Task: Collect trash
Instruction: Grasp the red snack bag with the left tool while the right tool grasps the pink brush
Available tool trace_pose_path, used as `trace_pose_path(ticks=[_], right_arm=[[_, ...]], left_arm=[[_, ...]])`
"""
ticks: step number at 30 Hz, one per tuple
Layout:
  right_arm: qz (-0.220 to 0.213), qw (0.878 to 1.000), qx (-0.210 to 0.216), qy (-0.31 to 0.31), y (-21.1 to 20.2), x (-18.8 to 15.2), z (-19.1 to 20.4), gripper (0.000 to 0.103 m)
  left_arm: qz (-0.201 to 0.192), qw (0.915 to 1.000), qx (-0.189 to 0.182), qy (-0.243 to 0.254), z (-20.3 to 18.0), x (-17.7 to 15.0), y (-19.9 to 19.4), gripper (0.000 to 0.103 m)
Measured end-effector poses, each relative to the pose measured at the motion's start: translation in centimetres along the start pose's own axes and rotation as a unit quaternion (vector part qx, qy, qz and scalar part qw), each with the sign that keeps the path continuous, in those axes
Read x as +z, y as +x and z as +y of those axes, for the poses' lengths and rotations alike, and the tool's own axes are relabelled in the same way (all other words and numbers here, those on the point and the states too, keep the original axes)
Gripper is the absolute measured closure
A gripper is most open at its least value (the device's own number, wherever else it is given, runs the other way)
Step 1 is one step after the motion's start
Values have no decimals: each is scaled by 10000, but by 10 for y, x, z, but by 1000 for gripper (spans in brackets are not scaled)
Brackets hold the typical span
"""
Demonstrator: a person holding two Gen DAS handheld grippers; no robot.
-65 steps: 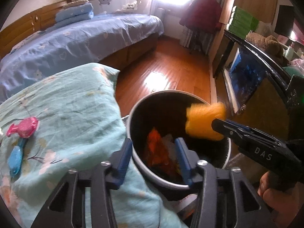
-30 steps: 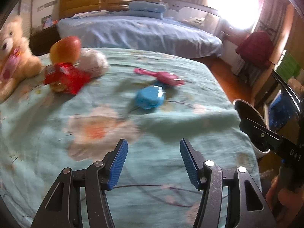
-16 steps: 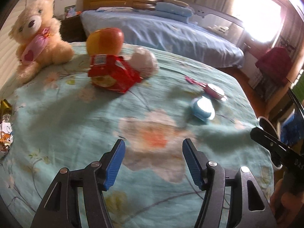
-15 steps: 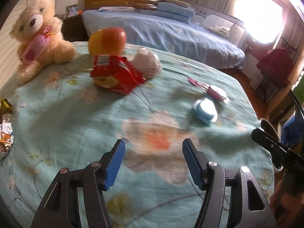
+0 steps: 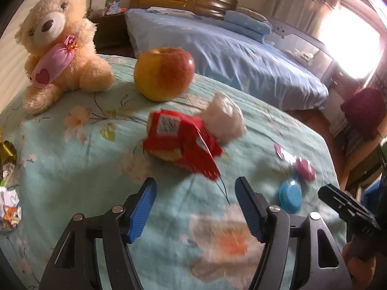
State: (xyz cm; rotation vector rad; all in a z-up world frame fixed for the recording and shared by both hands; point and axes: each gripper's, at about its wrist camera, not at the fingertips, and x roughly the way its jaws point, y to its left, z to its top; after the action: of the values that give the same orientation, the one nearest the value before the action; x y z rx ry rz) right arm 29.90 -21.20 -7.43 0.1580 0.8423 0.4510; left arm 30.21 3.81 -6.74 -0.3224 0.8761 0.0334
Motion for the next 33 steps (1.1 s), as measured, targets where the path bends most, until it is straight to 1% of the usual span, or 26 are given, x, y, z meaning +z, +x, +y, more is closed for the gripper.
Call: trace_pose_path(ticks=[4,7,9,10,11,12,14,15,16,17,24,33], right_arm=[[116,9999,-33,-113,16,12,-4,24],[218,9995,-34,-203,28,17,-5,24],[317,9990,-67,-300,36,18,-3,24],[351,9988,-71,-337,39,18,-2,25],[383,9985,-92,-375,41,17,-2,25],[406,9981,-152,-434,43,17,0,26],[389,9978,-210,-498,42,16,3,37],[385,9975,-256,-528,42,15,4,51],[396,9972,-329,-549,42,15,3,59],[390,9969,-373,-564,42,15,3,60],[348,9975,-367,-503,32,9,4,62],[224,9988,-348,-270,-3,-16,3,64]], left_arm=[[-41,9998,-6,-190,5,11,7,32],[-88,9995,80,-288,8,16,13,33],[-97,9995,156,-272,8,17,17,36],[-91,9995,200,-247,8,17,19,40],[-74,9995,202,-217,7,16,21,52],[-18,9997,192,-181,7,14,24,68],[87,9998,139,-120,7,12,29,84],[92,9998,126,-106,7,11,29,86],[78,9999,119,-86,7,9,29,87],[57,9999,102,-52,6,7,28,88],[7,9997,-131,201,-4,-11,12,94],[49,9980,-455,441,-18,-31,-10,94]])
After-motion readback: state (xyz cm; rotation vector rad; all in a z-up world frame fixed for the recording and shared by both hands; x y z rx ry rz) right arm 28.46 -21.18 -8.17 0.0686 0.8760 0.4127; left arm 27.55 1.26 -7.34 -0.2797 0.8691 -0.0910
